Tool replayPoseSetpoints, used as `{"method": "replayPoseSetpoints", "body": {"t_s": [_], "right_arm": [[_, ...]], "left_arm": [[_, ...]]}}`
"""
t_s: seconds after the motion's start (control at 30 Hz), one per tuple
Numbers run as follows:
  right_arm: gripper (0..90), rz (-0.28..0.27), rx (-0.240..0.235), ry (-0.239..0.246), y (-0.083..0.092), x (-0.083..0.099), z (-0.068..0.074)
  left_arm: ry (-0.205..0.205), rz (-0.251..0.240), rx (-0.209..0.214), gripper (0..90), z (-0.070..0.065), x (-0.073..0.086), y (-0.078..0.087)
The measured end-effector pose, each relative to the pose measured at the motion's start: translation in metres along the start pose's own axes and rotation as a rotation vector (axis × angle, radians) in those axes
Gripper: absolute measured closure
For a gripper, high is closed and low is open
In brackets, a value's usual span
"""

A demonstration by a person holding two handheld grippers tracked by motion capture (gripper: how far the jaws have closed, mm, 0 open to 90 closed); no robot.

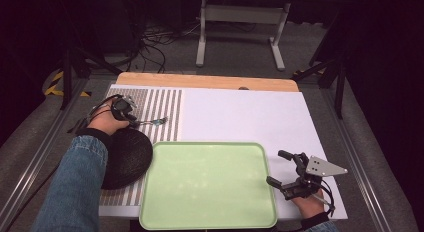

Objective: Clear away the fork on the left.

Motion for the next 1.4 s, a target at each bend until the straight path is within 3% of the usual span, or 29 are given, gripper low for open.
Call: {"method": "replayPoseSetpoints", "body": {"t_s": [0.07, 0.13, 0.17, 0.2, 0.23, 0.3, 0.87, 1.0, 1.4], "right_arm": [[1.1, 0.001, 0.001, 0.001, 0.0, 0.0, 0.0], [1.1, 0.0, 0.0, 0.001, 0.0, 0.0, 0.0], [1.1, 0.0, 0.0, 0.001, 0.0, 0.0, 0.0], [1.1, -0.001, -0.004, 0.002, 0.0, 0.0, 0.001], [1.1, -0.001, -0.004, 0.002, 0.0, 0.0, 0.001], [1.1, -0.004, -0.012, 0.004, 0.0, 0.0, 0.001], [1.3, -0.005, -0.013, 0.008, 0.0, -0.001, 0.002], [1.3, -0.005, -0.011, 0.008, 0.001, -0.001, 0.002], [1.3, -0.003, -0.01, 0.011, 0.001, -0.001, 0.002]], "left_arm": [[-0.014, 0.009, -0.005, 69.0, 0.0, 0.0, 0.001], [-0.069, 0.027, -0.011, 71.1, -0.002, -0.001, 0.001], [-0.069, 0.027, -0.011, 72.2, -0.002, -0.001, 0.001], [-0.128, 0.047, -0.021, 73.8, -0.004, -0.003, 0.001], [-0.128, 0.047, -0.021, 75.2, -0.004, -0.003, 0.001], [-0.204, 0.086, -0.048, 77.3, -0.008, -0.007, 0.001], [-0.242, 0.106, -0.071, 77.6, -0.011, -0.008, 0.002], [-0.25, 0.116, -0.094, 77.6, -0.011, -0.011, 0.002], [-0.238, 0.056, -0.141, 77.6, -0.012, -0.024, 0.021]]}}
Point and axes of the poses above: each handheld gripper's, and its own axes: y roughly backward along the jaws, x roughly out of its underside, z roughly to its left, the point moved 5 cm from there along -y, roughly forward along the jaws, and after that the axes turned 3 degrees about z, right-handed, at the moved point
